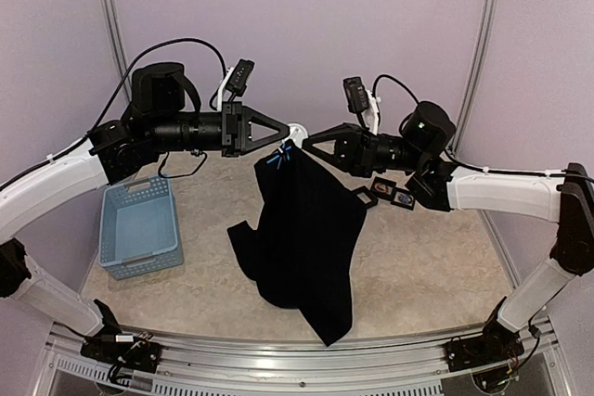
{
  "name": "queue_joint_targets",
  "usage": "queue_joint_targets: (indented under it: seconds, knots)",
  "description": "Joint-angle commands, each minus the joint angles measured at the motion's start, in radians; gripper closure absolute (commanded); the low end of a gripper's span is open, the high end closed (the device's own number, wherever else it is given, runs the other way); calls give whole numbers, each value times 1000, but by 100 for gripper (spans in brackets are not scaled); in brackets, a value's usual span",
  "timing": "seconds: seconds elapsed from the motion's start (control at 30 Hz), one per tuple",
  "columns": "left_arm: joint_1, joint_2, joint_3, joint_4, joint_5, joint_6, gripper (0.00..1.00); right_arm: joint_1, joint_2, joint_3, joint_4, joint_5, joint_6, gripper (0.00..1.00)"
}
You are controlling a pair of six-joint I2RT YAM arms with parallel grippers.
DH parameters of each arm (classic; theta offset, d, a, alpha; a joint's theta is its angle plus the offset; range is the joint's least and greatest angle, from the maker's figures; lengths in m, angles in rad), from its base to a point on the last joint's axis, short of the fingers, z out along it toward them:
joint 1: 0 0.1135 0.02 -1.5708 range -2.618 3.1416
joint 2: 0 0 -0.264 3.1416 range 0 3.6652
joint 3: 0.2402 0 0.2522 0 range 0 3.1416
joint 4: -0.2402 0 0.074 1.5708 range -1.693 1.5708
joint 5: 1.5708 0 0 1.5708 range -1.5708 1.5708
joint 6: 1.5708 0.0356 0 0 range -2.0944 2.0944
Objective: Remove the brooch from the garment
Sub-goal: Pass from the right arm to the left, then pass from the left arm to the right
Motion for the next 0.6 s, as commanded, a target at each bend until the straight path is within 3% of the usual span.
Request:
queue_joint_targets:
  seconds: [0.0, 0.07, 0.23, 0.33, 0.57]
  knots:
    - [-1, 16, 26, -91, -21, -11, 100, -24, 1, 51, -68, 31, -66, 81]
    - [-1, 14, 50, -162, -82, 13, 100, -40, -9, 56, -138, 38, -90, 66]
    - [2, 16, 135, -395, -243, 66, 100, -76, -46, 69, -406, 148, -224, 46]
    - [-6, 57, 240, -577, -327, 87, 100, -74, -56, 117, -640, 259, -373, 43]
    - [-10, 198, 408, -928, -457, 30, 100, -40, -101, 84, -745, 406, -517, 41]
